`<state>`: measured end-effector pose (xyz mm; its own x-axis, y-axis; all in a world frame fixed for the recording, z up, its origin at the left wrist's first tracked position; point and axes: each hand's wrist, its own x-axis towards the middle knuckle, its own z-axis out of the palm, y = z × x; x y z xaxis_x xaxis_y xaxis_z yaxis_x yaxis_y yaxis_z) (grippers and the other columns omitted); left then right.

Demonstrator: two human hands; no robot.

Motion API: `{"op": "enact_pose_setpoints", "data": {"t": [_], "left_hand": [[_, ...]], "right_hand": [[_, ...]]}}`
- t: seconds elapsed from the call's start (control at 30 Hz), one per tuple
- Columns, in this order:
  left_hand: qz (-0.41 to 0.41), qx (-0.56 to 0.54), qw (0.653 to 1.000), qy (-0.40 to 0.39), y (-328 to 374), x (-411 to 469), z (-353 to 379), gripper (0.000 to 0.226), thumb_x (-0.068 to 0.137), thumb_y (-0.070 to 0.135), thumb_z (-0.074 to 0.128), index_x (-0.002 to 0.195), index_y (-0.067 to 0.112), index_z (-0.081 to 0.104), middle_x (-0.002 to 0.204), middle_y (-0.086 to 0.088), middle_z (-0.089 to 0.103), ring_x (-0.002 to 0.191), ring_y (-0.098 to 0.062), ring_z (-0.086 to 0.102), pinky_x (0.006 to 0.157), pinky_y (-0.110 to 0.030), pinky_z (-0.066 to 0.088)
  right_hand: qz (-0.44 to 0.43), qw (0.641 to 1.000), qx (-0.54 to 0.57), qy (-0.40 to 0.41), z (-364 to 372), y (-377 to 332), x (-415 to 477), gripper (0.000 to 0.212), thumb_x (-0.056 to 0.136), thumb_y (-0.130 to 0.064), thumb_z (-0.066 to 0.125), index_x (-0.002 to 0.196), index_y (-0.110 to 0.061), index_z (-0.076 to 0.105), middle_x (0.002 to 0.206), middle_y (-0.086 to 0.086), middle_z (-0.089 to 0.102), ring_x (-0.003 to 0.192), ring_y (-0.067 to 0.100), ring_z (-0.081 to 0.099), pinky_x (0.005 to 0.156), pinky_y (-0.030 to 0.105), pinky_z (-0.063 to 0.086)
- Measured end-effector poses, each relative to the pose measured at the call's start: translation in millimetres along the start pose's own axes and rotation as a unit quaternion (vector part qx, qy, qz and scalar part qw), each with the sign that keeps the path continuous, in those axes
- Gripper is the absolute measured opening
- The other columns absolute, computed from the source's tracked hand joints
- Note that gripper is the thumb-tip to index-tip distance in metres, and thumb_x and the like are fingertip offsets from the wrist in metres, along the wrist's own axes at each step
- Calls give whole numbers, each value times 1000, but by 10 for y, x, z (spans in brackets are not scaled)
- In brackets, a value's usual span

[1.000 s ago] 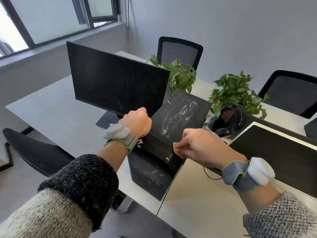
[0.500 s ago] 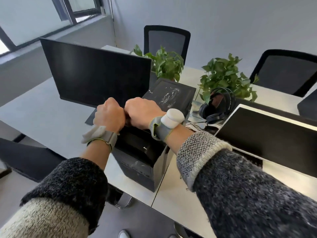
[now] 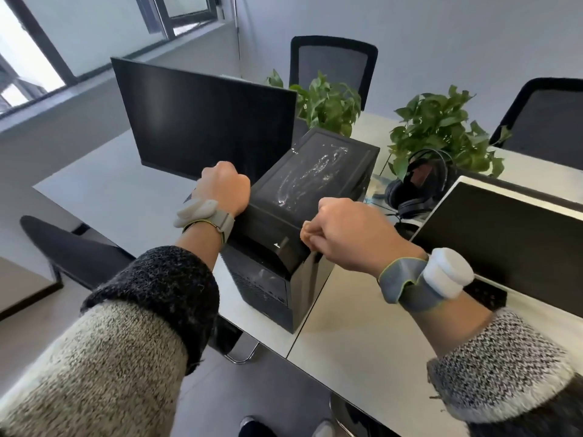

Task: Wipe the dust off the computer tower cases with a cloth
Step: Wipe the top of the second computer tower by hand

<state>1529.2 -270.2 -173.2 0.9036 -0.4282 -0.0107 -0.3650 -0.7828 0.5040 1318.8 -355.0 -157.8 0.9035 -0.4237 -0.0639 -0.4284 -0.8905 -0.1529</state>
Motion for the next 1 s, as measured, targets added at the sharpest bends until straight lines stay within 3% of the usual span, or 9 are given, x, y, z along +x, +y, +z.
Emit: {"op": "enact_pose_setpoints", "data": {"t": [0.1,0.27,0.4,0.57,0.67,0.83,1.0], "left_hand": [[-7,-13,1000,6,-11,-4,-5,30,90,14,39,101,14,67,99,-11,56,84,-36,54,77,-43,47],[-4,-19,1000,17,-17,48,23,27,93,11,42,96,11,68,93,-12,58,73,-30,51,72,-42,43],[-3,-1,1000,22,7,84,36,25,96,7,45,97,8,71,95,-15,62,81,-33,55,72,-43,46],[7,-1,1000,14,15,78,32,27,93,11,43,95,10,70,99,-16,65,85,-36,61,75,-44,54],[6,-2,1000,4,12,47,1,27,90,12,43,97,11,69,103,-17,63,86,-38,59,76,-43,52],[13,-7,1000,-10,-3,36,1,29,89,14,41,97,11,68,105,-16,61,87,-39,59,81,-46,54],[5,-22,1000,-1,-22,70,31,29,89,12,43,99,13,70,109,-19,62,88,-38,56,77,-44,48]], "right_hand": [[1,1000,-11,4,-34,-106,147,21,103,-38,58,96,-23,72,97,-5,50,85,28,56,71,36,42],[-2,998,56,-8,-65,-402,717,20,95,-36,62,105,-24,74,113,2,65,101,35,66,78,38,48],[-17,998,55,-10,-125,-604,1108,11,95,-30,61,100,-20,62,99,5,59,100,38,67,76,40,45],[-19,999,44,8,11,-608,1184,6,100,-23,52,101,-20,58,120,7,63,107,36,66,78,41,41],[-7,998,63,16,87,-478,969,25,101,-37,52,108,-22,70,115,4,61,104,36,66,78,42,45],[-20,999,36,1,79,-117,297,25,106,-42,48,99,-41,72,97,-6,46,84,25,57,72,37,41],[-15,1000,13,0,68,105,-64,25,109,-48,44,105,-44,69,89,-7,37,78,21,52,71,35,39]]}}
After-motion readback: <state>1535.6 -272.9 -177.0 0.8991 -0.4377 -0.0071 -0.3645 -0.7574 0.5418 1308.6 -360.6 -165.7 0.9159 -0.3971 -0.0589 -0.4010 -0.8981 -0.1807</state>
